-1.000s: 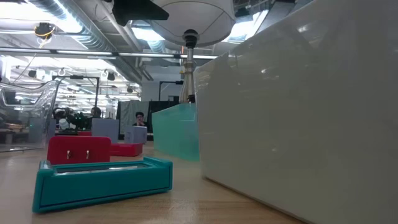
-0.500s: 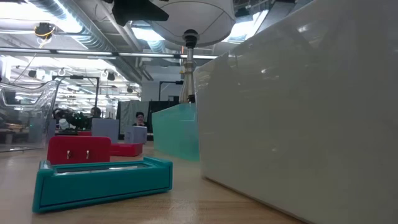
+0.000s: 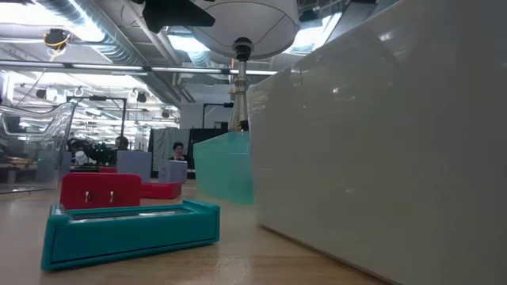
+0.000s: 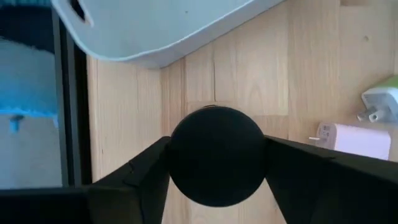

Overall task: Pick & Place Office items
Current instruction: Put the red hourglass into the green bin

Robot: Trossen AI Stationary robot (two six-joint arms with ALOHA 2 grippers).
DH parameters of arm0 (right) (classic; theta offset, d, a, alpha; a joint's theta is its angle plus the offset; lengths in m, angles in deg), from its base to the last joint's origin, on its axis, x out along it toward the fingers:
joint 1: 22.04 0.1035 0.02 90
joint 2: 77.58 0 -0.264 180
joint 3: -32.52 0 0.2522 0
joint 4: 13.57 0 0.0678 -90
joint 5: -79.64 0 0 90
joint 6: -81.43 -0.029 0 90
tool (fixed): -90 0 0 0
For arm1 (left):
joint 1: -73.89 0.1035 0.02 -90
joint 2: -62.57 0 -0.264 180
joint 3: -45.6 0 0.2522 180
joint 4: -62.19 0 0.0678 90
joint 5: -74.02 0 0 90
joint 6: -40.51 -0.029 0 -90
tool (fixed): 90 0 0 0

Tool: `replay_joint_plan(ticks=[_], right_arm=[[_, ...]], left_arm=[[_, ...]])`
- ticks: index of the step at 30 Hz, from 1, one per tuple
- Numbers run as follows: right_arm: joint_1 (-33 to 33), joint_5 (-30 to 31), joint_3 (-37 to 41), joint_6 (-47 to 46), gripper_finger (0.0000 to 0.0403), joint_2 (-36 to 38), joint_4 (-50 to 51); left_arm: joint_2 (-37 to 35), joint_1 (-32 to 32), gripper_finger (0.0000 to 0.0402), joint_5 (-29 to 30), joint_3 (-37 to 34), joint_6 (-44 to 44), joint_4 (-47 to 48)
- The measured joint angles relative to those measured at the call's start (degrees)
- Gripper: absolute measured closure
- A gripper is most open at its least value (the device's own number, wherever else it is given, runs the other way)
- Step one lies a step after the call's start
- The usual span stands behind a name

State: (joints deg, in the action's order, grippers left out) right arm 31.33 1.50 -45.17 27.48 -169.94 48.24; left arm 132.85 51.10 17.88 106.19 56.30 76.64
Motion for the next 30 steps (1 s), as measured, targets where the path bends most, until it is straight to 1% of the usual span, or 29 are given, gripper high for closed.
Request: replay_joint_plan(ticks=[3, 6, 8, 10, 12, 14, 17, 20, 25, 28, 30], right_arm=[[-0.09, -1.86, -0.02, -2.46, 0.0189, 0.72, 0.3], [-0.01, -1.05, -1.85, -3.45, 0.0189, 1.69, 4.42], [-0.05, 1.9, -4.68, -3.5, 0.0189, 2.06, 8.61], [-0.09, 6.31, -8.46, -2.07, 0.0189, 2.11, 12.75], [-0.52, 11.55, -12.51, 0.99, 0.0189, 2.16, 14.59], [-1.8, 14.74, -16.11, 4.9, 0.0189, 2.2, 14.71], [-6.03, 15.41, -20.32, 11.1, 0.0189, 2.18, 14.26], [-11.69, 15.81, -22.48, 17.61, 0.0189, 1.68, 13.96], [-22.4, 14.22, -22.75, 25.63, 0.0189, 1.47, 11.42], [-27.76, 14.24, -22.77, 29.8, 0.0189, 0.43, 8.12], [-30.68, 11.94, -22.77, 32.29, 0.0189, -0.74, 5.69]], left_arm=[[0.0, 0.0, 0.0151, 0.0, 0.0, 0.0, 0.0], [0.0, 0.0, 0.015, 0.0, 0.0, 0.0, 0.0], [0.0, 0.0, 0.0151, 0.0, 0.0, 0.0, 0.0], [0.0, 0.0, 0.015, 0.0, 0.0, 0.0, 0.0], [0.0, 0.0, 0.015, 0.0, 0.0, 0.0, 0.0], [0.0, 0.0, 0.0151, 0.0, 0.0, 0.0, 0.0], [0.0, 0.0, 0.015, 0.0, 0.0, 0.0, 0.0], [0.0, 0.0, 0.015, 0.0, 0.0, 0.0, 0.0], [0.0, 0.0, 0.015, 0.0, 0.0, 0.0, 0.0], [0.0, 0.0, 0.0151, 0.0, 0.0, -0.02, 0.0], [0.0, 0.0, 0.0151, -0.02, 0.0, -0.02, 0.12]])
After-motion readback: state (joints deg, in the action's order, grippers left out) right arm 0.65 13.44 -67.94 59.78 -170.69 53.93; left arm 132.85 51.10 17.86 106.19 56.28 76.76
